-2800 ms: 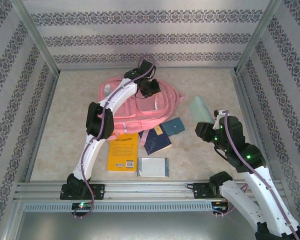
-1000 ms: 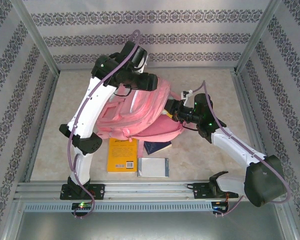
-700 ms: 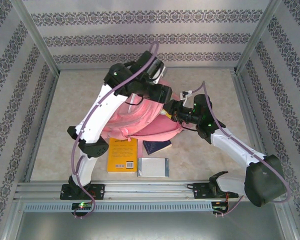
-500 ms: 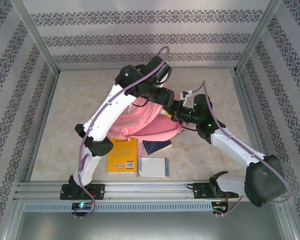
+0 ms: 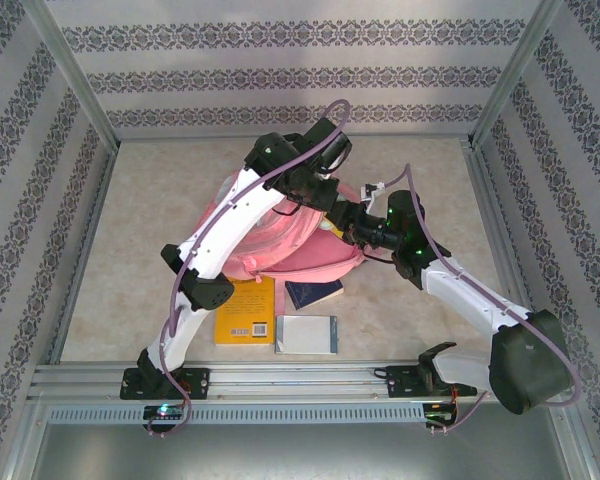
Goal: Pack the student bag
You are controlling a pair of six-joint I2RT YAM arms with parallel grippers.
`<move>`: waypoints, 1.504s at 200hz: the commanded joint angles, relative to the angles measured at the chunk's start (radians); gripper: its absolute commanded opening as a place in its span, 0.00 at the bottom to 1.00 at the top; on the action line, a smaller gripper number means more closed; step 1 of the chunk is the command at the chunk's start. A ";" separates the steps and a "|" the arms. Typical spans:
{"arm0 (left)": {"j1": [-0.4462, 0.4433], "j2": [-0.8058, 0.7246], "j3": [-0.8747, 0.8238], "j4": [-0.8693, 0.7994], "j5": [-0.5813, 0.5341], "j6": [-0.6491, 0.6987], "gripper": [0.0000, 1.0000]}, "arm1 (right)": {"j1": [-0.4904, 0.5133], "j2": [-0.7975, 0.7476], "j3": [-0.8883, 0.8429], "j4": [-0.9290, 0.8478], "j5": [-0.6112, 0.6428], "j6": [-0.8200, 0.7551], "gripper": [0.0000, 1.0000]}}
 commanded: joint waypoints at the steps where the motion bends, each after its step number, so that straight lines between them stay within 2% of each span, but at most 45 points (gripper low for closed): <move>1: -0.012 0.013 0.026 -0.032 0.009 -0.004 0.05 | 0.017 -0.044 0.016 0.142 -0.041 -0.023 0.34; 10: -0.010 0.010 0.025 -0.032 0.009 -0.004 0.00 | 0.017 -0.044 0.014 0.142 -0.036 -0.025 0.33; 33: 0.002 -0.004 0.038 -0.031 0.003 -0.004 0.00 | 0.017 -0.052 0.015 0.107 -0.023 -0.058 0.32; 71: 0.058 -0.060 0.091 -0.051 -0.005 -0.018 0.00 | -0.004 -0.091 -0.009 -0.075 0.015 -0.159 0.29; 107: 0.069 -0.124 0.092 -0.098 -0.043 0.029 0.00 | -0.017 -0.129 -0.044 -0.199 0.029 -0.245 0.29; 149: 0.076 -0.194 0.091 -0.128 -0.121 0.064 0.00 | -0.006 -0.074 -0.026 -0.308 -0.016 -0.291 0.29; 186: 0.079 -0.236 0.091 -0.142 -0.164 0.096 0.00 | 0.026 -0.023 0.047 -0.416 0.068 -0.352 0.27; 206: 0.079 -0.249 0.088 -0.144 -0.176 0.112 0.00 | 0.046 0.012 0.093 -0.422 0.102 -0.327 0.27; 230: 0.079 -0.252 0.086 -0.142 -0.186 0.140 0.00 | 0.051 0.122 0.175 -0.357 -0.041 -0.206 0.30; 244: 0.079 -0.250 0.086 -0.141 -0.186 0.155 0.00 | 0.066 0.172 0.214 -0.326 -0.077 -0.159 0.31; 273: 0.078 -0.244 0.085 -0.127 -0.176 0.169 0.00 | 0.114 0.213 0.298 -0.348 0.021 -0.136 0.33; 283: 0.079 -0.242 0.086 -0.122 -0.170 0.173 0.00 | 0.121 0.246 0.328 -0.353 0.044 -0.099 0.37; 301: 0.079 -0.236 0.088 -0.112 -0.155 0.179 0.00 | 0.124 0.315 0.375 -0.349 0.086 -0.024 0.38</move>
